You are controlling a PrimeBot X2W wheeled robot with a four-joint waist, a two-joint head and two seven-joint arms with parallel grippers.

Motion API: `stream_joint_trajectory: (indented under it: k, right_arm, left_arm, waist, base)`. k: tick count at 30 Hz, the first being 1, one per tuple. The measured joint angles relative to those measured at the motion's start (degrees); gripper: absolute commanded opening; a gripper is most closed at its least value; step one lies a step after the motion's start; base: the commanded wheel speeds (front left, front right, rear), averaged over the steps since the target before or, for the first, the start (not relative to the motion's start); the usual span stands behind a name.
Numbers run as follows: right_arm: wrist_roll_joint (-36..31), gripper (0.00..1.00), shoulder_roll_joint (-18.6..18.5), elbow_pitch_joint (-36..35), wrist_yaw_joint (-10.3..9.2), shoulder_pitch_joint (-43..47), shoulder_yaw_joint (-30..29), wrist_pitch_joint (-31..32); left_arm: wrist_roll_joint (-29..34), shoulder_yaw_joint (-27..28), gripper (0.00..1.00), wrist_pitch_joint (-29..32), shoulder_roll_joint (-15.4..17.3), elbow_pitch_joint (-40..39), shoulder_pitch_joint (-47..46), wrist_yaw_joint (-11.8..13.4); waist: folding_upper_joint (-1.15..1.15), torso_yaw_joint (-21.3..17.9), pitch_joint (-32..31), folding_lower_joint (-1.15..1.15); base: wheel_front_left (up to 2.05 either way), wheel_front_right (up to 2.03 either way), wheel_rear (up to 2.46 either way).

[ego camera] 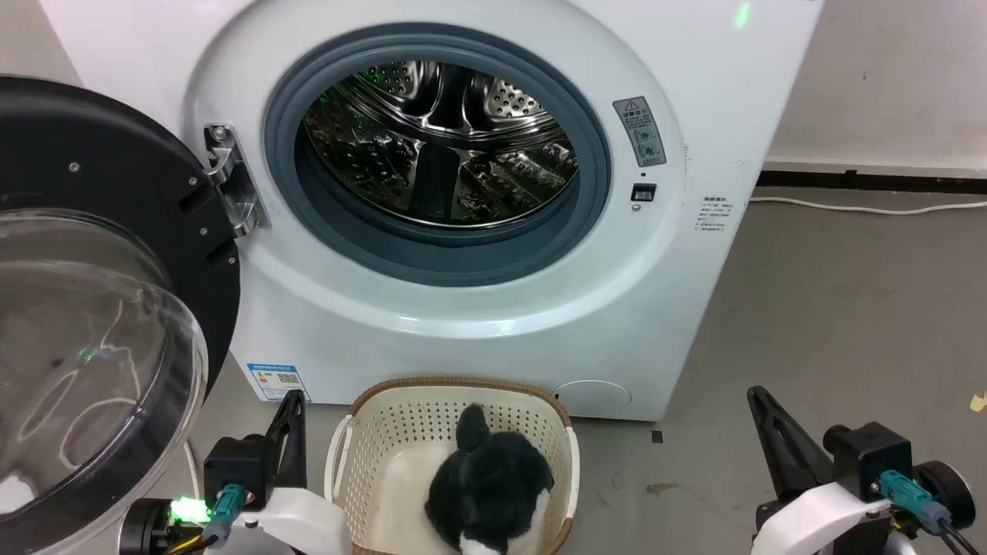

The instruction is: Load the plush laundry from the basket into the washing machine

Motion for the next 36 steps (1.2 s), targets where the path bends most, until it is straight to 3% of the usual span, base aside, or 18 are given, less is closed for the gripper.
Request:
stream_joint_trajectory:
  k: [36]
  right_arm:
    - [0.0,0.0,0.0,0.0,0.0,0.0,0.01,0.01]
  left_arm:
    - [0.0,0.02,0.0,0.0,0.0,0.0,0.0,0.0]
  waist:
    - [0.0,0.0,0.0,0.0]
  base:
    - [0.0,0.0,0.0]
